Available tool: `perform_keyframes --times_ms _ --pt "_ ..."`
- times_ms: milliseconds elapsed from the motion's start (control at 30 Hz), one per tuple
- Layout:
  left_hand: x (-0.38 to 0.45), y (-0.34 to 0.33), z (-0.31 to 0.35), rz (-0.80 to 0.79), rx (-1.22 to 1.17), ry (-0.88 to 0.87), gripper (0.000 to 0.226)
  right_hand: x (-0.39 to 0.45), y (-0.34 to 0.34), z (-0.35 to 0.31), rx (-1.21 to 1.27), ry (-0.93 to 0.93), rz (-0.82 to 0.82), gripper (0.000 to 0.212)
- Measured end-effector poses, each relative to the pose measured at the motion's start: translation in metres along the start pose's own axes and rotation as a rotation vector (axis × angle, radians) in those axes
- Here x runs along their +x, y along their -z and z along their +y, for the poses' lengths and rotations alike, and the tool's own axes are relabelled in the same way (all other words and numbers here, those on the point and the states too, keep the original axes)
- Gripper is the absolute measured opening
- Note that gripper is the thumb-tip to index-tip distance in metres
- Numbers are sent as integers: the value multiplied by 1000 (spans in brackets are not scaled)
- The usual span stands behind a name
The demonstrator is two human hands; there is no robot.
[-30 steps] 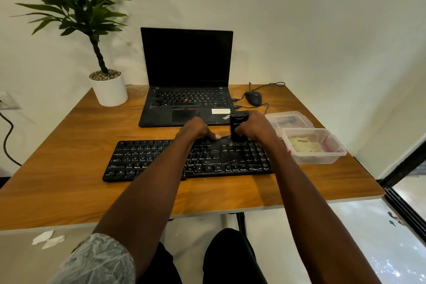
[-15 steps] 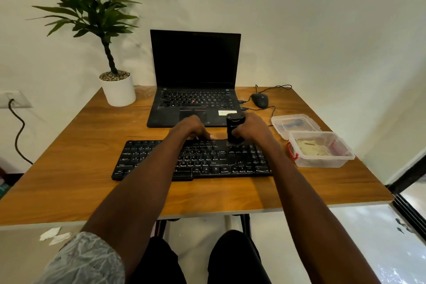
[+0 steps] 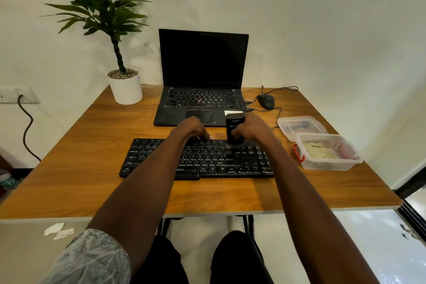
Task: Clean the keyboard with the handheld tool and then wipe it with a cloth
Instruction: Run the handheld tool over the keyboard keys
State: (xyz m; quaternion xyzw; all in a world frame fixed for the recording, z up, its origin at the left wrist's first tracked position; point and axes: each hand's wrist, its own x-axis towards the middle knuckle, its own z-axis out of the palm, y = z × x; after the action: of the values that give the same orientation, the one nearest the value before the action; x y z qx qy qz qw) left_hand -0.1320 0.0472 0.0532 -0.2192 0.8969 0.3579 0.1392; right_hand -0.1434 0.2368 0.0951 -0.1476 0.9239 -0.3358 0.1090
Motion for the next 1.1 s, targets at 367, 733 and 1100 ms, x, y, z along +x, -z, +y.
perform_keyframes --times_ms 367,733,1100 --pt "-10 2 3 117 120 -6 31 -2 -39 -31 169 67 -55 28" --pt "-6 1 -2 -2 -80 -5 34 4 -1 -6 -136 -42 25 29" --pt "-7 2 -7 36 -75 -18 36 6 -13 -15 -51 -22 -28 19"
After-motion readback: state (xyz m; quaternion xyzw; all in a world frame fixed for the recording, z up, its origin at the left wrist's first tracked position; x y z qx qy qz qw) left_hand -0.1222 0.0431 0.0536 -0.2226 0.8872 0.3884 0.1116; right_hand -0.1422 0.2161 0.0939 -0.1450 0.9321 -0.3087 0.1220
